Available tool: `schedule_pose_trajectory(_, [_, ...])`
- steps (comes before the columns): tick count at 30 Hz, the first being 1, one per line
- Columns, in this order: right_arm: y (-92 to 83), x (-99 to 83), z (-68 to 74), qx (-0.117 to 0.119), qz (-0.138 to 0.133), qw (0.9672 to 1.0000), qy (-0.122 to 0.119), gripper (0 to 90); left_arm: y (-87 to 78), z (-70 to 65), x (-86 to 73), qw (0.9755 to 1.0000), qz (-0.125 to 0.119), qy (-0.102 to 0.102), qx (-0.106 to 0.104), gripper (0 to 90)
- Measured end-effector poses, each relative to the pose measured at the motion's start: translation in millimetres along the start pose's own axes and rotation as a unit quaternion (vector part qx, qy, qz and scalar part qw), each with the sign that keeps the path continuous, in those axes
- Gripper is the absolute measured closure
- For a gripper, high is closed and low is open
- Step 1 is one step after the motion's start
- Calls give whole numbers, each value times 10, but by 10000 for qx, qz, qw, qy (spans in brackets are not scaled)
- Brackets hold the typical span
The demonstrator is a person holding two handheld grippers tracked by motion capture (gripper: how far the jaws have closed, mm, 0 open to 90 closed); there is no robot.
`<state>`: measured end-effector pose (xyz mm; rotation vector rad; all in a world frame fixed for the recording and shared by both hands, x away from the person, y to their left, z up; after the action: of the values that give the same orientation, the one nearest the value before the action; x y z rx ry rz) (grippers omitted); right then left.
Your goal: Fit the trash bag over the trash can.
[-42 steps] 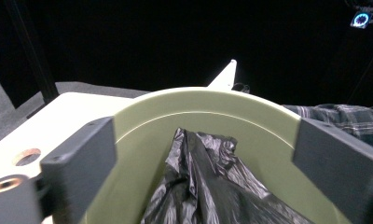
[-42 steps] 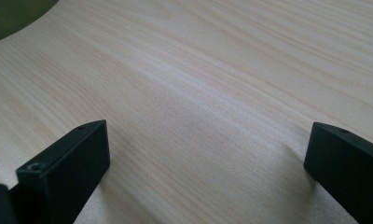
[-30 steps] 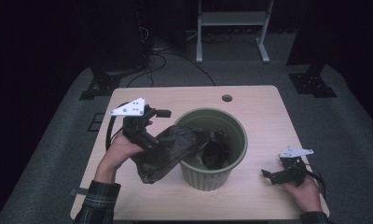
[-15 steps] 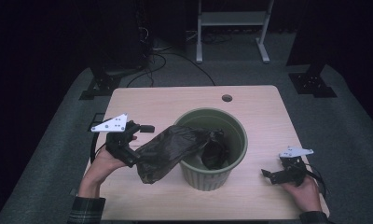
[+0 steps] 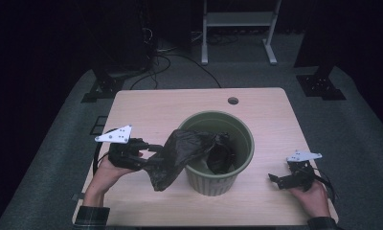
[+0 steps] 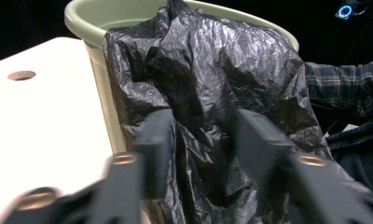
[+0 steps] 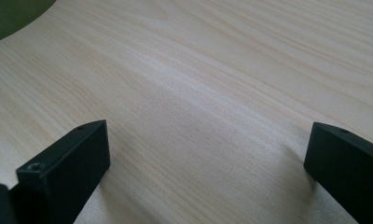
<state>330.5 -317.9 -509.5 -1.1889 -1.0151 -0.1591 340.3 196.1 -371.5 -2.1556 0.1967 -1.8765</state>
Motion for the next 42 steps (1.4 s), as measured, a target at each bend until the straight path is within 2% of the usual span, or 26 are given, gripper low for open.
schedule_pose_trajectory(4, [0, 0, 0, 0, 0, 10000, 0, 0, -38, -13, 26, 9999, -92, 63, -33, 838])
schedule_pose_trajectory(5, [0, 0, 0, 0, 0, 10000, 0, 0, -54, -20, 39, 9998, -145, 97, 17, 893])
schedule_pose_trajectory(8, [0, 0, 0, 0, 0, 10000, 1, 0, -106, -39, 114, 9991, -349, 170, 150, 897])
schedule_pose_trajectory(9, [0, 0, 0, 0, 0, 10000, 0, 0, -119, -45, 163, 9988, -429, 197, 92, 897])
schedule_pose_trajectory(13, [1, 0, -1, -4, -1, 10000, 1, 0, -106, -41, 306, 9980, -540, 296, 105, 896])
schedule_pose_trajectory(16, [2, 1, -2, -5, -1, 10000, 0, 0, -28, -22, 459, 9974, -620, 368, 90, 896])
schedule_pose_trajectory(20, [1, 2, -2, -5, 2, 10000, -2, 0, 130, 40, 609, 9973, -596, 419, 56, 896])
schedule_pose_trajectory(28, [-16, 13, -8, 14, -47, 10000, 8, 0, 419, 184, 742, 9973, -608, 404, -23, 896])
schedule_pose_trajectory(32, [-105, 103, -8, 98, -238, 9997, 42, 6, 493, 227, 771, 9970, -666, 384, -62, 896])
schedule_pose_trajectory(36, [-280, 266, 9, 356, -623, 9973, 130, 18, 515, 242, 776, 9968, -704, 375, -67, 896])
schedule_pose_trajectory(41, [-571, 561, 76, 830, -1216, 9890, 115, 71, 511, 241, 788, 9965, -745, 373, -39, 896])
schedule_pose_trajectory(42, [-620, 617, 92, 948, -1295, 9870, 104, 113, 512, 240, 792, 9965, -736, 383, -25, 896])
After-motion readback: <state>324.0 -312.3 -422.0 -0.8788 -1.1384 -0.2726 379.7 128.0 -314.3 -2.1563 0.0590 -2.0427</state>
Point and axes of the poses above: each handheld gripper's, and its own axes: y roughly forward along the jaws, x roughly out of its top, z roughly to its left, the point moved 3 cm from there along y, roughly forward along the jaws, and after that the axes turned 1 degree about -z, right-handed, at the moved point
